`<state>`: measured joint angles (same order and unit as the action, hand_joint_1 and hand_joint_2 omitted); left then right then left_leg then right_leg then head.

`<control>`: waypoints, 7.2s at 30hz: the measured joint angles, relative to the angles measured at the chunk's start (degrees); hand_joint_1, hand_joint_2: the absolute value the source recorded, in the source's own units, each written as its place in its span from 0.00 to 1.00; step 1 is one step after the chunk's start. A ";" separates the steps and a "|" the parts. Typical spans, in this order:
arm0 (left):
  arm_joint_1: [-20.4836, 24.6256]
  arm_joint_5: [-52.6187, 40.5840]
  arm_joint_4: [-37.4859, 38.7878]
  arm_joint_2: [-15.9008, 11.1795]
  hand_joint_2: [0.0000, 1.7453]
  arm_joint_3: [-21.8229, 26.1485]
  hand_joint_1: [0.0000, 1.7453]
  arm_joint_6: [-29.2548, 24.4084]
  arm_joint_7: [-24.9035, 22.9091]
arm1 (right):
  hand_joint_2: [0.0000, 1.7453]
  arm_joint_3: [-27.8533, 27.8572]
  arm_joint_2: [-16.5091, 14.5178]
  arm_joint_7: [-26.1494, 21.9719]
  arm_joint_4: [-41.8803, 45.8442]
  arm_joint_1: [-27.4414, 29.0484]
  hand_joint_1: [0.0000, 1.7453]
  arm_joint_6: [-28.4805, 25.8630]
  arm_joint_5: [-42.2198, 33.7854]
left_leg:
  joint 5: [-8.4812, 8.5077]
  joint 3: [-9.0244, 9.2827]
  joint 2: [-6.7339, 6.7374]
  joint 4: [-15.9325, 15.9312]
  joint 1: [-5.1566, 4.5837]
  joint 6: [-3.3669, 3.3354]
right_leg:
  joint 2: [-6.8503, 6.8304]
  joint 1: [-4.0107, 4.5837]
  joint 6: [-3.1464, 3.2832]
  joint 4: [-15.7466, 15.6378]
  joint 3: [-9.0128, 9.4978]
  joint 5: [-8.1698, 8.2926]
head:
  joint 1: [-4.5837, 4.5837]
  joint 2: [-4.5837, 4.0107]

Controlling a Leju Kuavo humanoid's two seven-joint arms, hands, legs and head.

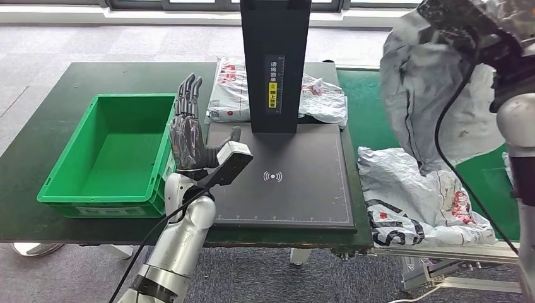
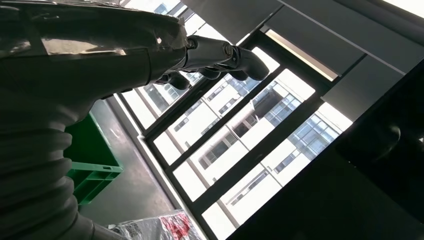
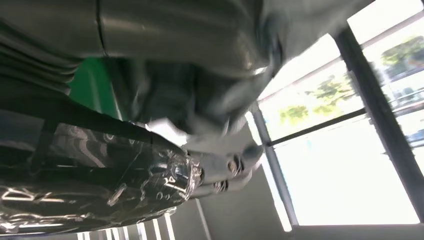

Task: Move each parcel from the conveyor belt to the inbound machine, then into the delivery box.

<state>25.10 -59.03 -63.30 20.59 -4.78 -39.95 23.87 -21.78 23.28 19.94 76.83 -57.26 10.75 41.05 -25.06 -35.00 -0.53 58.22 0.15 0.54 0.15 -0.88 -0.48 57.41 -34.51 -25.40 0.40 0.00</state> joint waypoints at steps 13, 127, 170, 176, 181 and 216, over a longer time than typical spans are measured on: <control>-0.13 2.84 -4.14 -0.02 1.00 -2.16 0.00 0.00 -1.54 | 0.00 -3.60 -12.07 1.62 -6.53 5.40 0.00 -10.97 11.90 | 0.03 -0.11 -0.29 -0.02 0.05 0.04 | -0.27 0.04 0.04 0.01 -0.03 -0.05 | 0.01 0.00; -9.63 -16.90 -7.73 -2.19 1.00 18.11 0.00 0.00 1.33 | 1.00 27.97 -22.11 -27.55 -41.48 28.47 1.00 -34.32 9.22 | -0.07 -0.18 -0.45 -0.03 0.03 0.02 | -0.47 0.03 0.03 -0.04 -0.01 -0.22 | 0.02 0.00; -10.52 -8.69 -19.57 -2.43 1.00 15.63 0.00 0.00 2.90 | 1.00 2.14 -36.69 -33.23 -11.70 32.46 1.00 -50.00 6.24 | -0.01 -0.19 -0.41 -0.05 0.13 0.12 | -0.44 0.09 0.14 0.06 -0.09 -0.26 | 0.02 0.00; -9.47 -6.52 -20.09 -2.43 1.00 11.54 0.00 0.00 1.15 | 1.00 0.54 -41.59 -29.59 -21.40 24.10 1.00 -48.78 3.12 | 0.03 -0.17 -0.38 -0.03 0.12 0.15 | -0.39 0.09 0.16 0.05 -0.10 -0.20 | 0.01 0.00; -8.77 -6.12 -19.57 -2.43 1.00 8.62 0.00 0.00 -0.43 | 1.00 -1.51 -43.43 -23.47 -31.09 19.16 1.00 -49.22 -0.03 | 0.03 -0.16 -0.35 -0.03 0.12 0.16 | -0.34 0.09 0.16 0.05 -0.13 -0.20 | -0.01 0.00; -5.72 -6.21 -14.89 -1.92 1.00 -0.94 0.00 0.00 -4.73 | 0.00 -16.03 -44.43 -22.69 -49.60 15.35 0.00 -36.61 -21.08 | 0.02 -0.14 0.02 -0.02 0.11 0.17 | -0.01 0.08 0.16 0.04 -0.22 -0.14 | 0.01 0.00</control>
<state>19.38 -65.24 -78.19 18.67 -5.72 -39.95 19.14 -37.81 -21.16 -2.74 27.23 -41.91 -25.86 19.97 -25.04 -35.13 -0.50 58.19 0.26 0.71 0.13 -0.80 -0.32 57.45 -34.73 -25.54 0.40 0.00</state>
